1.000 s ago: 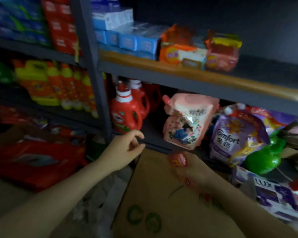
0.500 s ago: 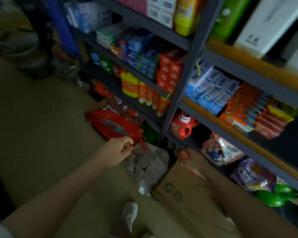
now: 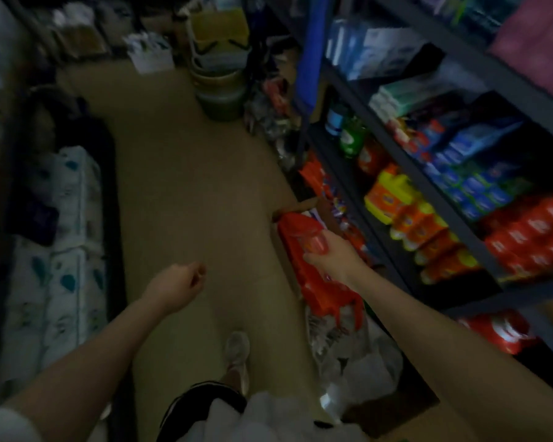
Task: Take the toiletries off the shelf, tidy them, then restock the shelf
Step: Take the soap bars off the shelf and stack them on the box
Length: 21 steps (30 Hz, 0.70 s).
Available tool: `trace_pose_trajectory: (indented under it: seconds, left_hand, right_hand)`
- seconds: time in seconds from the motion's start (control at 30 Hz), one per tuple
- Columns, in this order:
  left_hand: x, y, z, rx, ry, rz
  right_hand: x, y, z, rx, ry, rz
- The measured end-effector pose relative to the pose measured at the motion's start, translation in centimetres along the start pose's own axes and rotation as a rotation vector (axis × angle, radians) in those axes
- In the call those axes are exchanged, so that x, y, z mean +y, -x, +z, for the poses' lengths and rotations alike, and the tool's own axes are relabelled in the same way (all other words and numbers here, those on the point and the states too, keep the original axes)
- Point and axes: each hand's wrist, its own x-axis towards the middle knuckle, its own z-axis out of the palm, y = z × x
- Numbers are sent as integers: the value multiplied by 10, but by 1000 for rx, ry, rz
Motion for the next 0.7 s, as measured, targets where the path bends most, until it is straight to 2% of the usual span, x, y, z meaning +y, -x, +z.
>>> trace_pose_trajectory:
  seconds: [0.13, 0.33, 0.47, 0.6, 0.7]
  left_hand:
    - [-37, -75, -47, 13, 22, 13]
    - [-30, -207, -138, 194, 151, 181]
    - [-26, -302, -187, 277, 187, 274]
    - [-46, -400, -221, 226, 137, 222]
    - [-80, -459, -247, 179, 165, 68]
  right_hand:
    - [-31, -97, 7, -13, 60, -22]
    - [-31, -226, -24, 32, 223, 194]
    - [-33, -313, -59, 45, 184, 296]
    - [-54, -417, -88, 51, 158, 271]
    - [-95, -500, -103, -1, 140, 242]
